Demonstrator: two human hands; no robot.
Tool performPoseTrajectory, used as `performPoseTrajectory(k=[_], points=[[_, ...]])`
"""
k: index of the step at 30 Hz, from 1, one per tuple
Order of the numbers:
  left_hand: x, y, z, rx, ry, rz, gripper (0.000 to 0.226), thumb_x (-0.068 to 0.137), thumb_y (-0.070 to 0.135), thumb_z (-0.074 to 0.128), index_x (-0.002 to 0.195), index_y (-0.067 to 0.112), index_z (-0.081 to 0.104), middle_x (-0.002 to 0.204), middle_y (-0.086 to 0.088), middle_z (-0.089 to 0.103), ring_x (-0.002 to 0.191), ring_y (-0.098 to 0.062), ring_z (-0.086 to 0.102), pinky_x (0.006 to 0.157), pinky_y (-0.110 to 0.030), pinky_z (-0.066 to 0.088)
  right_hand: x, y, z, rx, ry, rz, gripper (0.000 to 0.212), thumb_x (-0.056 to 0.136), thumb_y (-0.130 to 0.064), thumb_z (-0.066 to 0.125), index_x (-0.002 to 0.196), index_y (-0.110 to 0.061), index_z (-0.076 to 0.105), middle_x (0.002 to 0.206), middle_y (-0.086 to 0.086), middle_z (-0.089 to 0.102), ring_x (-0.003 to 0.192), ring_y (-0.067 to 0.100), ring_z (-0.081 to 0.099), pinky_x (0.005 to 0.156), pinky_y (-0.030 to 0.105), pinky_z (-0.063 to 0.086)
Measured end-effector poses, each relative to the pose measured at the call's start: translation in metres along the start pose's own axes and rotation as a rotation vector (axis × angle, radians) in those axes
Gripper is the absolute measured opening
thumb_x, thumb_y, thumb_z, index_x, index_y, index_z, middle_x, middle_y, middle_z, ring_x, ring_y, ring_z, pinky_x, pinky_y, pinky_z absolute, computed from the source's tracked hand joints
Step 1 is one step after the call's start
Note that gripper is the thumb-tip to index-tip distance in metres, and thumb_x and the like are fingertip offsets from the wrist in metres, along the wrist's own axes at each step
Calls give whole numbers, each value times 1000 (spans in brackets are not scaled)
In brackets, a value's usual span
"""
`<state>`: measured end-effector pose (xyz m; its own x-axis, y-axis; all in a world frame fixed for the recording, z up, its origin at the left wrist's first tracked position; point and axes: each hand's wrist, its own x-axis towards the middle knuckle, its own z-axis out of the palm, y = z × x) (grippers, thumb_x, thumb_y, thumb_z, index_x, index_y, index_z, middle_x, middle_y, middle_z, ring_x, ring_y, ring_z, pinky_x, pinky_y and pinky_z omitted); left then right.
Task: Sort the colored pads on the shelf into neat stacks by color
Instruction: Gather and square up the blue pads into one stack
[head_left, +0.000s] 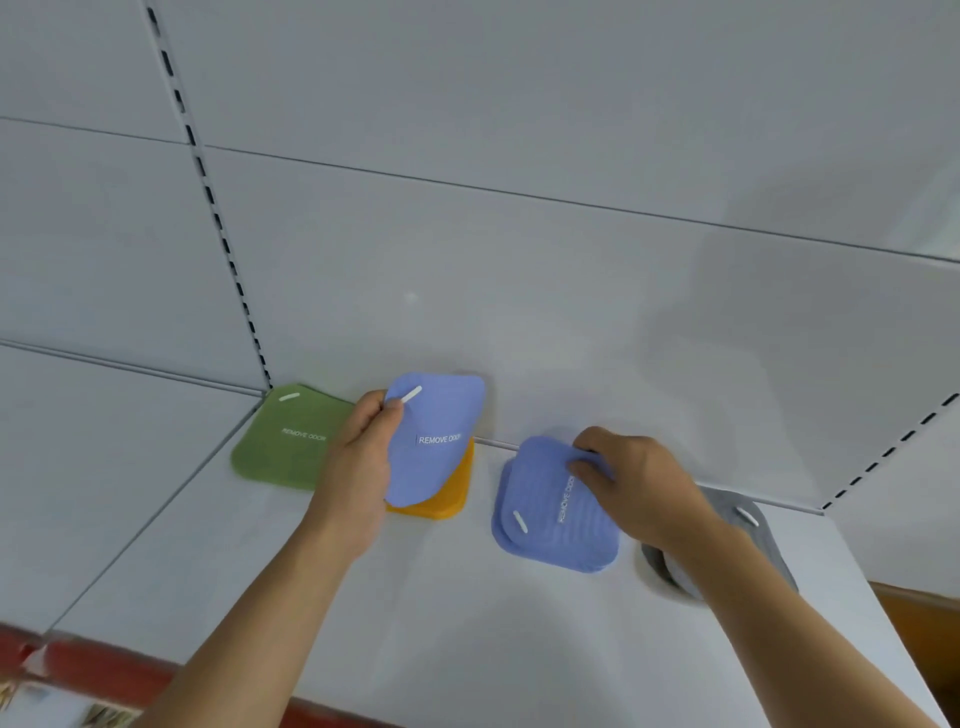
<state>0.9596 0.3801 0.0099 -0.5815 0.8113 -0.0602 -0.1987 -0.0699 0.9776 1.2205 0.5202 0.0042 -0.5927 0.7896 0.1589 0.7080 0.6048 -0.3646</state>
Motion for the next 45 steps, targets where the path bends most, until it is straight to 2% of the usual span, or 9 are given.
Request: performPoseTrajectory(k=[6,10,20,28,30,34,39,42,45], points=[[-3,3,11,-104,-40,-72,20,108,28,55,112,27,75,124,-7,74,111,-25,67,94,-43,50,-21,-12,-61,414,177,104,19,98,-16,64,103,-32,73,89,-16,74,81,7,66,73,19,51],[-9,1,31,-172,-117,-152,25,109,24,53,125,14,69,128,-12,74,107,-27,71,83,-39,55,-30,-35,-63,891,302,262,7,97,-19,71,100,-22,76,93,-3,81,84,15,74,76,32,56],[-23,-8,61,-317,-205,-213,37,112,28,42,128,7,68,120,-11,77,107,-30,73,70,-34,60,-48,-57,13,1036,363,447,9,96,-31,73,88,-28,70,79,15,73,69,19,62,68,35,46],[-26,-7,63,-313,-195,-218,41,106,20,52,73,20,77,84,-6,76,79,-27,72,70,-35,55,-50,-64,19,1141,374,254,4,96,-27,67,96,-27,71,92,1,77,87,18,70,79,33,51],[-27,-6,63,-324,-185,-253,47,110,25,48,75,12,77,83,-6,78,78,-27,74,72,-38,55,-47,-64,20,1113,368,291,5,100,-22,68,96,-24,71,90,-2,77,85,14,70,79,32,50],[-29,-6,63,-296,-294,-319,58,110,57,31,136,22,69,129,-7,76,121,-29,72,102,-48,55,-39,-65,29,958,435,412,8,99,-29,69,91,-28,68,71,1,69,66,9,60,70,33,48],[-24,-22,62,-108,-146,-135,26,109,31,55,129,23,70,124,-7,77,115,-31,73,87,-45,59,-33,-65,33,858,390,407,7,100,-33,65,93,-31,66,57,-17,58,57,5,52,58,20,40],[-18,-21,57,-55,-82,-67,16,104,38,62,110,29,74,106,0,75,103,-28,68,86,-45,50,-28,-46,37,666,336,404,11,102,-36,59,111,-35,65,90,-23,73,83,0,67,74,20,49],[-10,-18,50,-9,-74,-20,29,89,53,65,101,27,73,91,-1,62,91,-21,56,82,-45,43,-21,-12,45,105,160,303,42,96,-36,64,136,-23,61,134,-7,66,124,24,59,98,36,49]])
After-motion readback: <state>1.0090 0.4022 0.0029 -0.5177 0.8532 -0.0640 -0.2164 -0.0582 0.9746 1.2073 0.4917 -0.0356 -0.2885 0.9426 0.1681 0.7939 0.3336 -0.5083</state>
